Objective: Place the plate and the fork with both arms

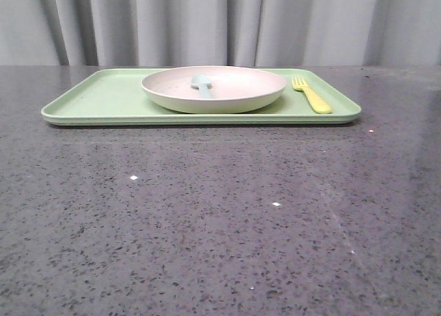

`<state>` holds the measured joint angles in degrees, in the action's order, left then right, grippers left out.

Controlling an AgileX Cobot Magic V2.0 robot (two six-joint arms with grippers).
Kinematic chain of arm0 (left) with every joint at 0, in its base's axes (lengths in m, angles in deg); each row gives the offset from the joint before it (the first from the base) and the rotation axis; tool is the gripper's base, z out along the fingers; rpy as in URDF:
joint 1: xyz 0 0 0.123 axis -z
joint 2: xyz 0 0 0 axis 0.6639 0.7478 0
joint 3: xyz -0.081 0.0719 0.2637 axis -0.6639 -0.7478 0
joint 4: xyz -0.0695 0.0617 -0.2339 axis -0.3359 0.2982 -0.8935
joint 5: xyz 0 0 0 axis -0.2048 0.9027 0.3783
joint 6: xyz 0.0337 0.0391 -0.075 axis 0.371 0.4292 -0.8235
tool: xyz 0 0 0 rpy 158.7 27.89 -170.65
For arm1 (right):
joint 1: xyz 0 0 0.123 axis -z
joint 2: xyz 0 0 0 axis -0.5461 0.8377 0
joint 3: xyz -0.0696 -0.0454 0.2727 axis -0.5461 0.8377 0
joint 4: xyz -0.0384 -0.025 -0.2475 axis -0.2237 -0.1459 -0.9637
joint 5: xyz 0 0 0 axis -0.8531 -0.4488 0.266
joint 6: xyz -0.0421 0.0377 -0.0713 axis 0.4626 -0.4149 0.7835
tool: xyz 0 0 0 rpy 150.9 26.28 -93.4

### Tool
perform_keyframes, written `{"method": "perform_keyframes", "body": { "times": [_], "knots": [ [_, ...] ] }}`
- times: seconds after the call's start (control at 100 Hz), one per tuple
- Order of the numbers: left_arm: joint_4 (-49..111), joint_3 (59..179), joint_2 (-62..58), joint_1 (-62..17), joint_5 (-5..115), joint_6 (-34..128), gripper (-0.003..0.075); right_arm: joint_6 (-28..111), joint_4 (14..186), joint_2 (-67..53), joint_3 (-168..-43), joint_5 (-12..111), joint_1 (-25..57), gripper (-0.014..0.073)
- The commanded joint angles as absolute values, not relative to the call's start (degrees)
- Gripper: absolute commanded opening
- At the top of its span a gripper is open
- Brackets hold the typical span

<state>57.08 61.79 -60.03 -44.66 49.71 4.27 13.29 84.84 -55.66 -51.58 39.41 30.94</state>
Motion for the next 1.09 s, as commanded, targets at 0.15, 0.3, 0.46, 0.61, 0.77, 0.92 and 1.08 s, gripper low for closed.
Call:
{"method": "perform_keyframes", "body": {
  "times": [0.15,0.3,0.46,0.61,0.77,0.92,1.08],
  "knots": [
    [56.5,61.12,-61.97,-44.75,44.84,3.8,-0.002,13.71,84.16,-64.09,-45.01,35.39,31.52,-0.0048],
    [56.5,61.12,-61.85,-44.75,44.84,3.8,-0.002,13.71,84.16,-67.23,-44.0,38.81,31.52,-0.0048],
    [56.5,61.12,-61.85,-44.75,44.84,3.8,-0.002,13.71,84.16,-67.23,-44.0,38.5,31.52,-0.0048],
    [56.5,61.12,-61.85,-44.75,44.84,3.8,-0.002,13.71,84.16,-67.23,-44.0,38.5,31.52,-0.0048],
    [56.5,61.12,-61.85,-44.75,44.84,3.8,-0.002,13.71,84.16,-67.23,-44.0,38.5,31.52,-0.0048],
    [56.5,61.12,-61.85,-44.75,44.84,3.8,-0.002,13.71,84.16,-67.23,-44.0,38.5,31.52,-0.0048],
    [56.5,61.12,-61.85,-44.75,44.84,3.8,-0.002,13.71,84.16,-67.23,-44.0,38.5,31.52,-0.0048]
  ]
}}
